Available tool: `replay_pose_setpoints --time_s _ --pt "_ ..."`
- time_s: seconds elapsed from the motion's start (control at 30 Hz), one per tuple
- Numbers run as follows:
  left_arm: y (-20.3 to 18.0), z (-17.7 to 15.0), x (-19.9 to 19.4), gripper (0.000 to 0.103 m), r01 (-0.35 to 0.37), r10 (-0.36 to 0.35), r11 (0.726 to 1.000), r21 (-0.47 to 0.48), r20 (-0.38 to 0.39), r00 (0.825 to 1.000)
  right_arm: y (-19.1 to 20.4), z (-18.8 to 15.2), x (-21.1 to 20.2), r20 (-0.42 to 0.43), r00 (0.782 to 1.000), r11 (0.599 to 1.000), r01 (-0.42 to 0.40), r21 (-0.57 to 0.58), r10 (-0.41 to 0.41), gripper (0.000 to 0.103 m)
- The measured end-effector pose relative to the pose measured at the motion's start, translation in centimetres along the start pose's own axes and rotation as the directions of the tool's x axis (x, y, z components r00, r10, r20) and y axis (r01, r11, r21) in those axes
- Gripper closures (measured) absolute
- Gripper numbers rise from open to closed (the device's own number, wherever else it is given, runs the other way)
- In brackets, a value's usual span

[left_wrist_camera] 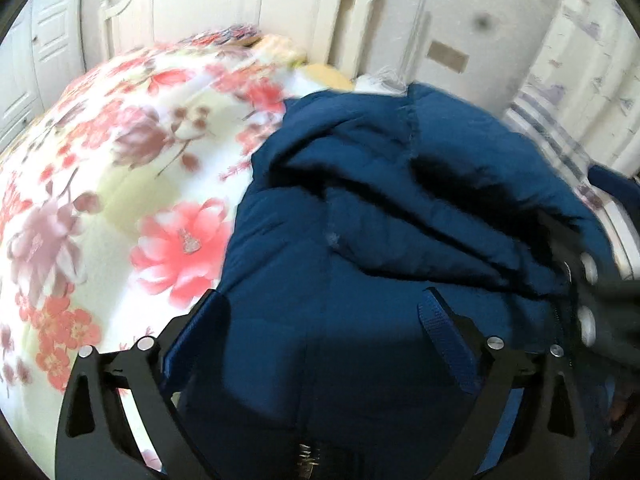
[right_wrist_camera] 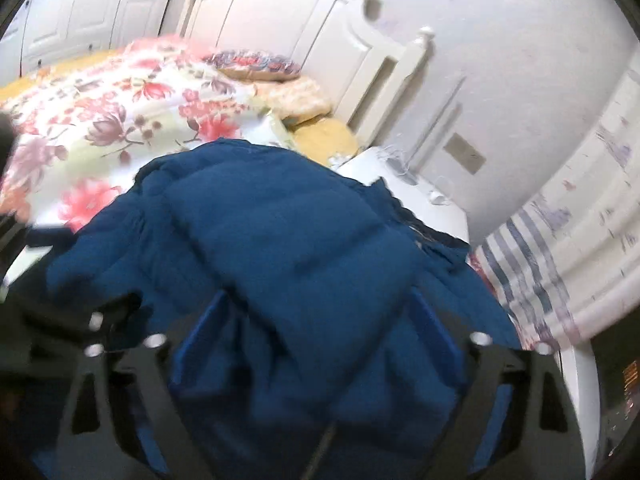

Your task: Fold large clothes

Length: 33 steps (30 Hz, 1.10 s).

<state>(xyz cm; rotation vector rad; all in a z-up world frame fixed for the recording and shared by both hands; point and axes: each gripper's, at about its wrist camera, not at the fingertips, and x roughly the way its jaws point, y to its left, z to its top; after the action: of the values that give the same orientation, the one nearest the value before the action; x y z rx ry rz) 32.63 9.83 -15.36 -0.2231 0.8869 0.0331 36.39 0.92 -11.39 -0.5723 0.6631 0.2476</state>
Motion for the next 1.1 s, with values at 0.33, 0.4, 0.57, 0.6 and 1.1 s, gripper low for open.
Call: replay_pose_setpoints --time_s 0.33,0.4,0.57,0.6,1.1 --pt "0.5 -0.1 -0.2 0.005 0.030 -0.030 0.999 -0.018 0.006 1.000 -6.7 -0.9 -2.2 0.197 0.967 0.925 -0.220 0.310 0.164 0.086" --pt "0.4 -0.1 -0.2 0.005 0.032 -0.032 0.999 -0.018 0.006 0.999 -13.0 -5.8 -3.4 0.315 0.931 0.738 -0.344 0.580 0.186 0.085" --pt "0.3 0.0 -0.1 0.005 0.028 -0.028 1.000 -0.014 0.003 1.000 -19.0 -16.4 -0.5 0.274 0.934 0.408 -0.348 0.844 0.229 0.020" --pt "0.3 0.0 -0.1 0.005 0.028 -0.028 1.000 -0.013 0.003 1.000 -19.4 -18.0 0.0 0.255 0.937 0.378 -0.331 0.865 0.238 0.020" --pt "0.4 0.0 -0.1 0.005 0.037 -0.037 0.999 -0.019 0.002 0.999 -20.0 -19.4 -1.9 0.297 0.933 0.389 -0.355 0.850 0.201 0.083"
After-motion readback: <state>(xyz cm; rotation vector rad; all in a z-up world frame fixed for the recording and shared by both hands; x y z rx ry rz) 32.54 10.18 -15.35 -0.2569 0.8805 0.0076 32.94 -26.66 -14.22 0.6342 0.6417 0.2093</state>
